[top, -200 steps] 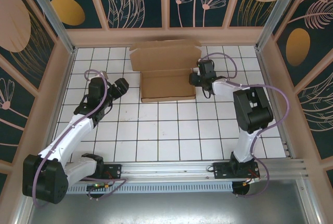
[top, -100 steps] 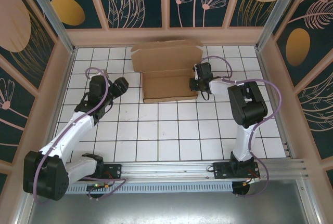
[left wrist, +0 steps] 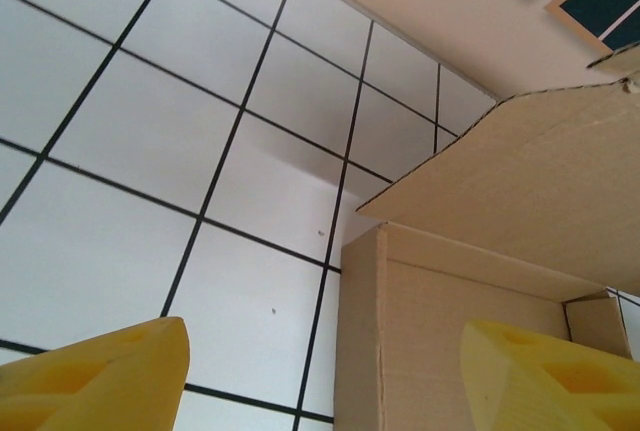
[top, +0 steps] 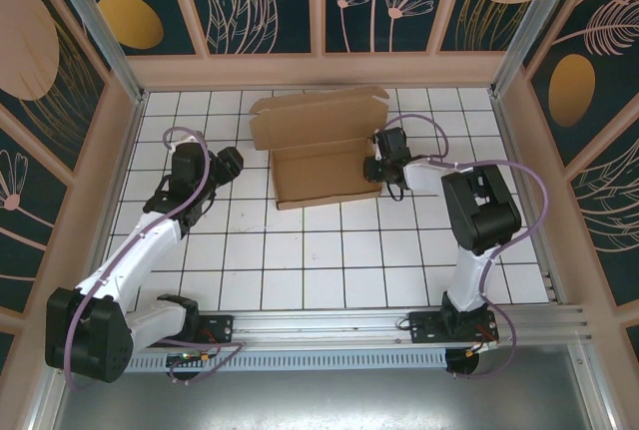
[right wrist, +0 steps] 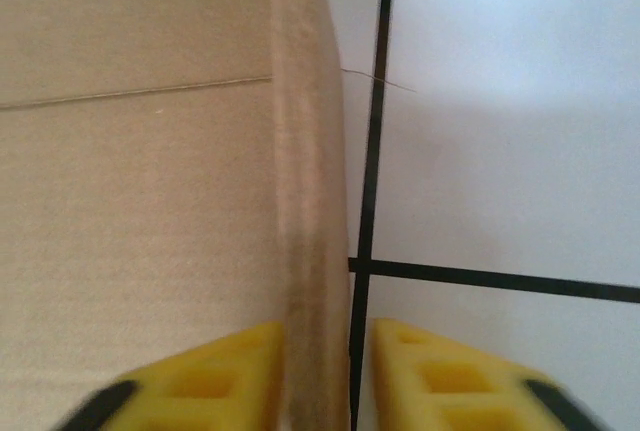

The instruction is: Fold the paper box

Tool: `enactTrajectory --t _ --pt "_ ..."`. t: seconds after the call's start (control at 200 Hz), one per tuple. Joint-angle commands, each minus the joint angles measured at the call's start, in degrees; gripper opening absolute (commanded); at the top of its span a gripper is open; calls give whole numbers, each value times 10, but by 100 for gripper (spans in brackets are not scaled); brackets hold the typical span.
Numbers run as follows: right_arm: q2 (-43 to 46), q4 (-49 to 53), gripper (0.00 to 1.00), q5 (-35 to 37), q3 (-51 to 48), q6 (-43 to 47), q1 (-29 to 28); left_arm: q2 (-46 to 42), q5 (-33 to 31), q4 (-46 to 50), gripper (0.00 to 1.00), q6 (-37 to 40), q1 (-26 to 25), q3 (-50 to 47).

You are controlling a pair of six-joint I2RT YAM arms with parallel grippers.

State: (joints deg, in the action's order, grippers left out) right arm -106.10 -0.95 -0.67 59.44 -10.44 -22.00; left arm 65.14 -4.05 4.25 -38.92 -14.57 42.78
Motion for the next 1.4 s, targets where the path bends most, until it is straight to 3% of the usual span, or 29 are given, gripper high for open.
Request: enactTrajectory --t 0.0,0.055,0.13,0.23,0.37,0.45,0.566,0.931,1.111,1.396 --pt "79 -55 57 -27 -22 1 1 7 4 -44 75 55 -1 29" --pt "114 -92 68 -66 -36 14 9 8 23 -71 76 63 0 27" --pt "152 -148 73 -95 -50 35 25 12 35 -107 76 86 -2 25" --pt "151 -184 69 -105 -34 90 53 22 37 -181 74 131 -3 13" --pt "136 -297 66 -213 -56 187 116 80 28 -297 78 207 -2 5" --pt "104 -272 68 -254 -23 226 142 125 16 -267 79 245 0 48" --pt "64 -252 74 -310 17 271 156 147 20 -309 80 275 5 44" --pt "-22 -254 73 -404 70 346 171 239 198 -410 78 334 64 45" --pt "-44 -263 73 -463 86 359 181 273 301 -426 75 350 69 56" --pt "-89 -197 64 -500 165 373 182 327 303 -384 67 364 70 122"
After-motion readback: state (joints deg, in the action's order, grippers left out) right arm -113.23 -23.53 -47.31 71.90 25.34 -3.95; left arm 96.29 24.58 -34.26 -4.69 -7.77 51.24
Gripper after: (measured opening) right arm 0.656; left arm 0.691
